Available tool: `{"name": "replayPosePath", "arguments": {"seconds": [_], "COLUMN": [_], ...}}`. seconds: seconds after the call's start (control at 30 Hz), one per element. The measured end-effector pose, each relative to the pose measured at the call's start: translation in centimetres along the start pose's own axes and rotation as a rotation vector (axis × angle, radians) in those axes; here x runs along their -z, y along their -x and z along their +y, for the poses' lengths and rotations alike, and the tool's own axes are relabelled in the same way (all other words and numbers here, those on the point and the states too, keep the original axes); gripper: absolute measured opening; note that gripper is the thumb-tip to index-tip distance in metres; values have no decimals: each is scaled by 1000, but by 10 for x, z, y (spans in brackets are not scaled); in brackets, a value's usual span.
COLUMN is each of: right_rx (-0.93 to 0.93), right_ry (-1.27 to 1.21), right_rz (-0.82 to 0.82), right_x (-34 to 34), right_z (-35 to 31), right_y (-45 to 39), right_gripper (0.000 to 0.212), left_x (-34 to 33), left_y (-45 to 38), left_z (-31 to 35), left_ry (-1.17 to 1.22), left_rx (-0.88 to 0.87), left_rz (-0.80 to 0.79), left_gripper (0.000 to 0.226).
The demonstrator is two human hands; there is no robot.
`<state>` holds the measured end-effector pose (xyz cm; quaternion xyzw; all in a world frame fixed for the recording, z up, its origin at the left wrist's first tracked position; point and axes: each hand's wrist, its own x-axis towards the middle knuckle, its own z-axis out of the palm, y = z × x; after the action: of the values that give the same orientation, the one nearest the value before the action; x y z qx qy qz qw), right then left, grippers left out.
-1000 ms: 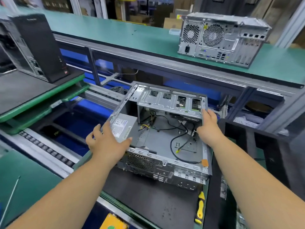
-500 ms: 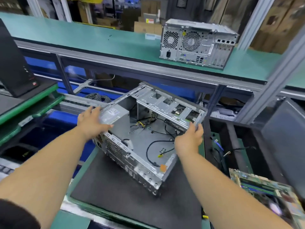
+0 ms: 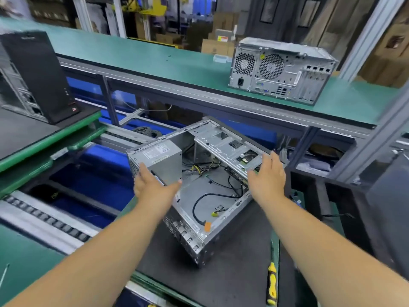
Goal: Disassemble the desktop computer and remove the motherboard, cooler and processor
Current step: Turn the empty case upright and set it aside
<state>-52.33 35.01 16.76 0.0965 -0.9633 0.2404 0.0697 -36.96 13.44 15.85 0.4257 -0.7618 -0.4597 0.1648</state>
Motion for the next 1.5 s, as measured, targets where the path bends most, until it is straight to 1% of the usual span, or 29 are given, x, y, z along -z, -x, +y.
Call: {"name": "replayPosePath", "arguments": {"seconds": [0.1, 0.17, 0.23, 0.33, 0.4, 0.47, 0.57, 0.67, 0.8, 0.9, 1.0, 1.1, 1.17, 1.27, 1.37, 1.5], "right_rx": [85, 108, 118, 84, 74, 79, 56, 16, -42, -60, -70, -96, -103, -97, -93, -107], "right_ry": [86, 149, 227, 283, 291, 306, 319, 339, 388, 506, 677, 790, 832, 864, 816, 612], "right_rz": [-80, -112, -145, -255, -263, -243, -257, -259, -262, -248, -201, -227, -252, -291, -313, -318], "right_x": [8, 9, 7, 1, -2, -3, 0, 0, 1, 8, 15, 13, 8, 6, 11, 21], "right_z": [13, 21, 31, 44, 48, 47, 43, 41, 34, 23, 6, -19, -35, -47, -46, -34], "right_y": [-35, -54, -67, -74, -74, -73, -71, -61, -39, -20, 4, 29, 43, 53, 48, 25], "right_gripper": [68, 69, 68, 68, 69, 69, 70, 71, 76, 83, 84, 85, 86, 90, 92, 87], "left_x": [-18, -28, -36, -41, -43, -45, -46, -35, -8, 12, 31, 47, 55, 63, 66, 65], "left_y": [35, 50, 58, 61, 60, 59, 55, 35, -7, -42, -82, -118, -132, -137, -131, -105], "left_z": [2, 0, -3, -5, -5, -5, -7, -9, -12, -15, -11, -5, -2, -1, -2, 6], "left_ry": [-36, -102, -153, -247, -308, -324, -349, -399, -423, -495, -576, -713, -810, -867, -736, -567], "left_rx": [33, 50, 50, 31, 12, 9, 15, -14, -91, -174, -274, -362, -418, -467, -445, -435], "left_rz": [-29, -69, -97, -101, -71, -49, -47, -63, -172, -290, -387, -425, -388, -222, -121, -64], "left_gripper": [110, 104, 100, 98, 94, 91, 88, 90, 91, 89, 86, 86, 83, 79, 71, 64]}}
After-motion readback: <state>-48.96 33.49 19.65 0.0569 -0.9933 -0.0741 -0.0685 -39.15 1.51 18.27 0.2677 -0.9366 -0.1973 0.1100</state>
